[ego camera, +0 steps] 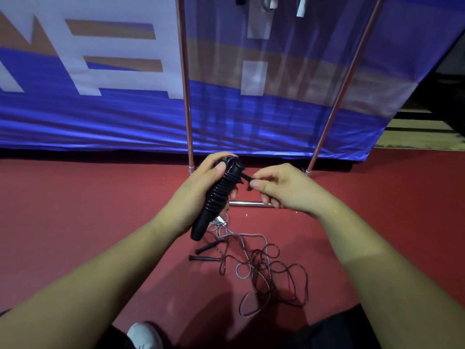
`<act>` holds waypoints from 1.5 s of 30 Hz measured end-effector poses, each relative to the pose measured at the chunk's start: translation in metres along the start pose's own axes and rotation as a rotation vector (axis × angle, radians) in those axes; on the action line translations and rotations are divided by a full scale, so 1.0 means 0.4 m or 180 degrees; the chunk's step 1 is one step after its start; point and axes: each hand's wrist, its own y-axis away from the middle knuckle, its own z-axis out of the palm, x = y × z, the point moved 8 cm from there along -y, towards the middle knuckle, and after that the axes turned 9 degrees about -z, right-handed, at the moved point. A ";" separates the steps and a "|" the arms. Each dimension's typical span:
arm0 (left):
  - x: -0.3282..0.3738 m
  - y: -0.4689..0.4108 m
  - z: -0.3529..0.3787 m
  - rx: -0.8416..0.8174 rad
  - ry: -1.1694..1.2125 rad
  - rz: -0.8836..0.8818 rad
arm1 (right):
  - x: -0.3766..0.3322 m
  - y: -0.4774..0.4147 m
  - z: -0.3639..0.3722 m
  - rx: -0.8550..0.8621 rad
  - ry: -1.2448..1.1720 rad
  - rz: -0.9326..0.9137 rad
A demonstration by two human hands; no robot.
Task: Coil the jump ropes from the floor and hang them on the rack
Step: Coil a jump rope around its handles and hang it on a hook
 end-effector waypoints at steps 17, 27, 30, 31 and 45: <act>0.058 0.011 -0.177 0.1494 -0.0565 -0.0019 | -0.018 0.012 0.097 -0.0347 -0.1404 0.0220; 0.039 0.014 -0.092 0.0793 -0.3978 -0.0195 | -0.056 0.020 0.111 -0.0506 -0.0898 0.0112; 0.016 0.018 -0.056 0.0324 -0.4341 -0.0214 | -0.064 0.026 0.110 -0.0595 -0.0669 -0.0046; 0.011 0.020 -0.048 0.0289 -0.4514 -0.0186 | -0.065 0.026 0.109 -0.0624 -0.0605 -0.0099; 0.015 0.049 0.063 -0.0558 -0.1815 0.0045 | -0.054 0.004 0.006 0.0446 -0.0820 -0.0314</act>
